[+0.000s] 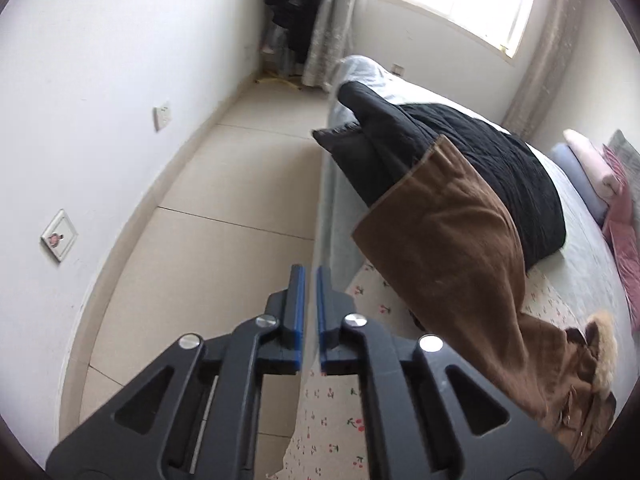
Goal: Fold large clothes
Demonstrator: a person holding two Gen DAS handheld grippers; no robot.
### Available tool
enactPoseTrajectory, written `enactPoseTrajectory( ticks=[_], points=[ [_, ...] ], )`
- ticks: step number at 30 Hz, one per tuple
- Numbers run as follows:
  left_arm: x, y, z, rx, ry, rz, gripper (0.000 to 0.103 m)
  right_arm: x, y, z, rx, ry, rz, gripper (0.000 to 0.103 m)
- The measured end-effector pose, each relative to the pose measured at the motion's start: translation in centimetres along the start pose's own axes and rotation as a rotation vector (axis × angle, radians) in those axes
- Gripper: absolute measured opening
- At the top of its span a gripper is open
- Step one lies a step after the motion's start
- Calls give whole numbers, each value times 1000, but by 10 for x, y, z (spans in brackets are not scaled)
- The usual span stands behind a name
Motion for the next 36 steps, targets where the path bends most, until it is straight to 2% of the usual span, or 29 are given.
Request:
enactPoseTrajectory(
  ticks=[2, 3, 4, 8, 9, 10, 11, 12, 13, 16, 17, 18, 19, 20, 21, 23, 24, 25, 26, 28, 30, 34, 36],
  points=[
    [14, 12, 7, -80, 38, -98, 74, -3, 5, 2, -5, 6, 4, 77],
    [18, 16, 11, -91, 38, -144, 80, -5, 5, 3, -2, 9, 12, 77],
    [22, 21, 14, -91, 31, -186, 82, -7, 6, 4, 6, 10, 23, 77],
    [28, 65, 16, -195, -19, -192, 81, -16, 13, 4, -3, 5, 39, 77],
    [26, 72, 15, -201, -42, -191, 75, -18, 16, 4, -14, 2, 37, 77],
    [24, 78, 15, -203, -75, -215, 47, -20, 19, 3, -24, 0, 35, 77],
    [22, 79, 14, -211, -111, -244, 4, -22, 22, 3, -32, -3, 34, 77],
    [21, 78, 14, -217, -140, -263, 0, -23, 23, 2, -37, -6, 34, 77],
    [22, 70, 15, -190, -145, -290, 0, -24, 24, 1, -40, -8, 36, 77],
    [27, 23, 16, -38, -101, -347, 0, -25, 26, 0, -42, -13, 34, 77],
    [24, 6, 17, 12, -96, -339, 0, -24, 27, 1, -40, -9, 31, 77],
    [18, -6, 18, 72, -82, -277, 0, -23, 27, 2, -36, -2, 32, 77],
    [10, -14, 18, 125, -66, -184, 0, -23, 27, 2, -30, 7, 37, 77],
    [3, -14, 20, 149, -43, -108, 0, -22, 28, 1, -24, 17, 45, 77],
    [-3, -11, 21, 131, -29, -106, 0, -21, 29, 1, -21, 28, 57, 77],
    [-7, 1, 23, 27, -25, -186, 3, -20, 32, 1, -21, 43, 83, 77],
    [-3, 3, 25, 8, -11, -210, 9, -20, 34, 2, -22, 48, 92, 77],
    [2, 5, 28, 2, 19, -228, 35, -20, 36, 2, -22, 53, 97, 77],
    [11, 8, 33, 2, 58, -248, 64, -20, 38, 2, -23, 56, 99, 77],
    [27, 12, 44, 42, 127, -271, 81, -22, 41, 1, -24, 61, 102, 77],
    [54, 30, 55, 16, 187, -278, 82, -24, 43, 0, -30, 64, 104, 77],
    [80, 67, 68, -54, 230, -224, 80, -28, 49, -2, -44, 57, 93, 77],
    [91, 84, 66, -131, 205, -246, 41, -30, 54, -1, -49, 58, 88, 77]
  ],
)
Point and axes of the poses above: each gripper's, at about its wrist camera, not at the fingertips, and y roughly the way its jaws point, x to its right, z to its top, the point moved 3 cm from there along y, roughly the way its jaws point, and after that the axes turned 9 degrees about -y, right-handed, at the moved point
